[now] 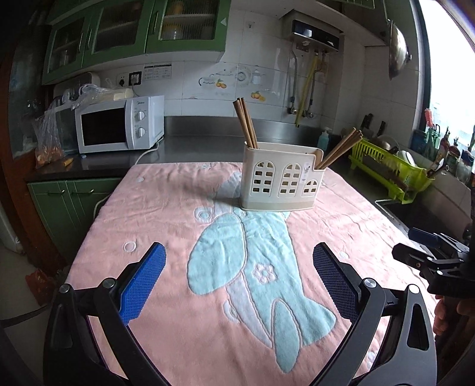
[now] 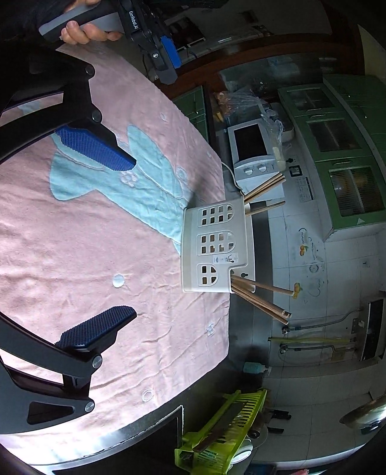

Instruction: Organize utensils

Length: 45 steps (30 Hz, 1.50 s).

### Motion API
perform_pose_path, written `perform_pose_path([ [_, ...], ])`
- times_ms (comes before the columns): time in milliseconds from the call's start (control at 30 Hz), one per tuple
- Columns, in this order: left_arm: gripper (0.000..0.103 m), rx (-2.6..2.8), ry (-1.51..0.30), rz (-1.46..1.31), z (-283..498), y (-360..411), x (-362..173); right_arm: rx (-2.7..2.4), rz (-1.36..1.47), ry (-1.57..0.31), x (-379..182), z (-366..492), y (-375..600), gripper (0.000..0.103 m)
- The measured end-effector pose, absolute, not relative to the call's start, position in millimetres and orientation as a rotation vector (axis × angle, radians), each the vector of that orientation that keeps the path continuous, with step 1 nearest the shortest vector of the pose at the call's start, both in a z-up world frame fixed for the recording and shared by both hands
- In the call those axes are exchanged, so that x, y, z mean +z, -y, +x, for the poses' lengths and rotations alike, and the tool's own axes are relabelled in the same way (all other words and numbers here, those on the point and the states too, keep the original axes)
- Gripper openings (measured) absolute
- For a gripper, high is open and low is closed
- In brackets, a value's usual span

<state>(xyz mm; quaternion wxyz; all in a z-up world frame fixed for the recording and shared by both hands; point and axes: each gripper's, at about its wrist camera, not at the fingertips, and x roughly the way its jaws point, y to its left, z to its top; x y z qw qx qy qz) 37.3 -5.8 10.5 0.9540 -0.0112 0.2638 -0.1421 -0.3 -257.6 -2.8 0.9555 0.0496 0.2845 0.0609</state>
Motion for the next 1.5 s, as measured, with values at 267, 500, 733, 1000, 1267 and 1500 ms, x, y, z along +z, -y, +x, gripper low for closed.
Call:
perform_pose_path([
  [267, 0.098, -0.275, -0.576, 0.008, 35, 12, -2, 0.108, 0.087, -0.583, -6, -3, 259, 0.09],
  [500, 0.098, -0.239, -0.593, 0.036, 37, 12, -6, 0.108, 0.085, -0.588, -7, -3, 258, 0.09],
  [733, 0.098, -0.249, -0.603, 0.019, 35, 9, -9, 0.111, 0.076, -0.591, -7, -2, 255, 0.09],
  [1000, 0.098, -0.249, -0.611, 0.032, 33, 10, -12, 0.115, 0.067, -0.592, -8, -1, 252, 0.09],
  [1267, 0.098, -0.248, -0.615, 0.031, 33, 11, -14, 0.113, 0.066, -0.591, -9, -1, 250, 0.091],
  [1500, 0.098, -0.247, -0.615, 0.034, 32, 12, -16, 0.115, 0.066, -0.592, -9, -1, 250, 0.091],
])
